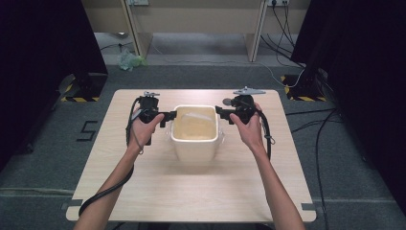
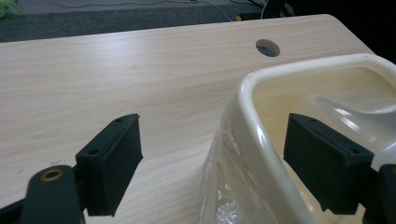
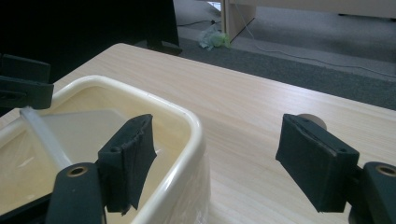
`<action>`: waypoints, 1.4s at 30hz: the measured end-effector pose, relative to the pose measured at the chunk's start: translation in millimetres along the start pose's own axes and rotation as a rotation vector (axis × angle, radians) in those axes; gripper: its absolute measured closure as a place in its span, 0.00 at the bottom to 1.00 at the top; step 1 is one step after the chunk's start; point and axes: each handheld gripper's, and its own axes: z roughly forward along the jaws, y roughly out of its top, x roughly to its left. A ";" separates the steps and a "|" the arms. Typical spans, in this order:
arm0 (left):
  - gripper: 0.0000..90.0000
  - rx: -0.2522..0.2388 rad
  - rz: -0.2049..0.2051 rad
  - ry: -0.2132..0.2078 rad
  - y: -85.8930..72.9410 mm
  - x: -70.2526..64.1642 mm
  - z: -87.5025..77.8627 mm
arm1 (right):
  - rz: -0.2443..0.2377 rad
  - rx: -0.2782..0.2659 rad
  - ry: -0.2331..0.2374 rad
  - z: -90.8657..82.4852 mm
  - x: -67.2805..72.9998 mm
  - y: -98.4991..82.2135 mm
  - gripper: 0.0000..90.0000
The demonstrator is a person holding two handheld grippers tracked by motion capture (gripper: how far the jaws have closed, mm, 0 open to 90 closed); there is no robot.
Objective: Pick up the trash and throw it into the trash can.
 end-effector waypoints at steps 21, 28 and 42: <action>0.18 -0.006 0.065 -0.150 -32.2 -18.8 -37.1 | -0.018 0.026 0.012 -46.3 -8.3 -36.3 0.29; 0.18 -0.028 0.104 -0.201 -48.1 -30.8 -54.5 | -0.017 0.026 0.012 -60.4 -13.1 -50.0 0.29; 0.17 -0.052 0.149 -0.249 -82.3 -42.4 -76.9 | -0.007 0.022 0.026 -78.5 -16.9 -81.0 0.28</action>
